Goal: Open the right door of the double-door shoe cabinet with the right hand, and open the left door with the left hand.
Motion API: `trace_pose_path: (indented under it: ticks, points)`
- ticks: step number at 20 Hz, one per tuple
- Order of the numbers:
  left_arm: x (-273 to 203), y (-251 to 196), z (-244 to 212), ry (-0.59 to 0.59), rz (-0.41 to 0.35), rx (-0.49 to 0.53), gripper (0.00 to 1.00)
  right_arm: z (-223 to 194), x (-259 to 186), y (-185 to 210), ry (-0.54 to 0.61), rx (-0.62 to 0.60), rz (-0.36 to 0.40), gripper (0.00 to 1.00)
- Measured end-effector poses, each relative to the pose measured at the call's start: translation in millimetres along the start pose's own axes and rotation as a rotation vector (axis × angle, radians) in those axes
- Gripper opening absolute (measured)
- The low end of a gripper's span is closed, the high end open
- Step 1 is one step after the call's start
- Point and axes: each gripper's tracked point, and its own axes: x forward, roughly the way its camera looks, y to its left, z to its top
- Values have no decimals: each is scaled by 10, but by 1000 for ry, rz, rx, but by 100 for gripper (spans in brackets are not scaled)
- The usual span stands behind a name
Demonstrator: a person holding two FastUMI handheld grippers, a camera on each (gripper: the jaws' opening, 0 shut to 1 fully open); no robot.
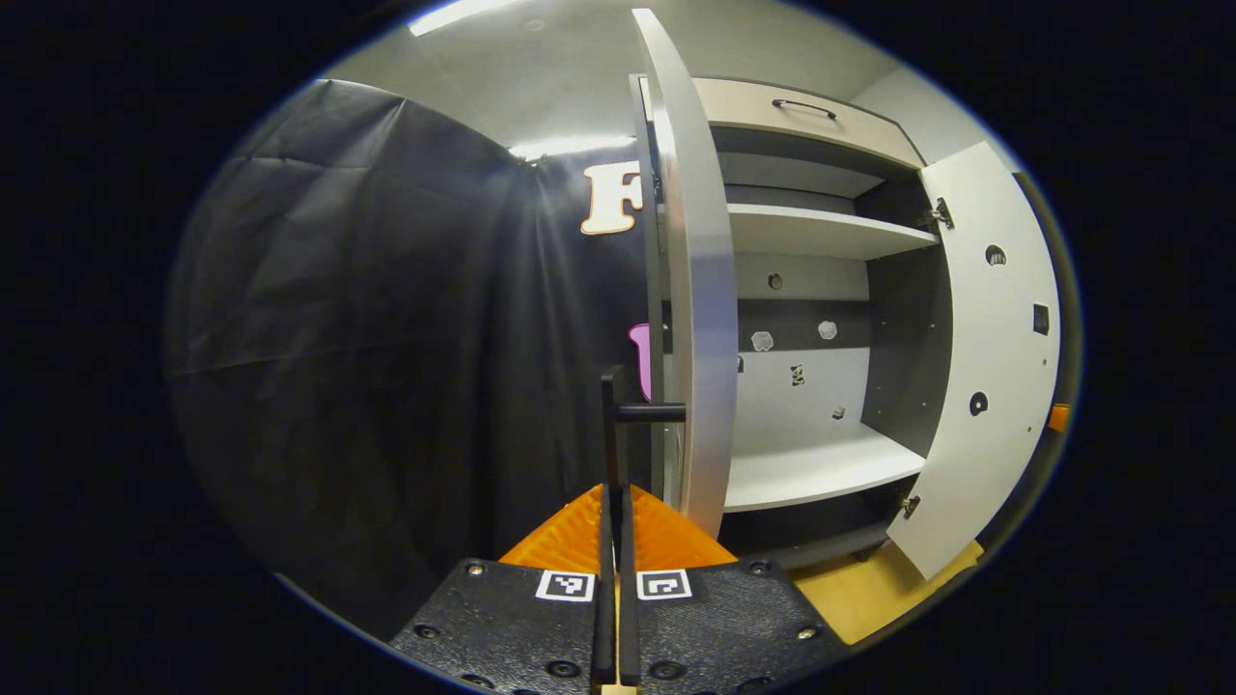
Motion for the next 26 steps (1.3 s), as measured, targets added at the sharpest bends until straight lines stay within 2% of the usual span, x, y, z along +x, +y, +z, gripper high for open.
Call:
trace_pose_path:
  ticks: [5, 7, 8, 13, 23, 26]
  points:
    - [-303, -60, 224, -37, -1, -8, 1, 81, -16, 154, -7, -3, 10, 1]
    - [-418, -229, 341, -52, -45, -31, 4, 134, 14, 285, -15, 8, 38, 1]
    - [-447, -295, 384, -63, -65, -38, 1, 145, 27, 362, -21, 12, 51, 1]
    - [-462, -435, 512, -90, -94, -20, 1, 203, 26, 584, -44, -3, 90, 1]
    - [-332, -651, 522, -98, -128, -15, 1, 332, -11, 659, -96, -48, 80, 1]
    - [-291, -707, 495, -91, -136, -19, 1, 374, 22, 639, -107, -58, 57, 1]
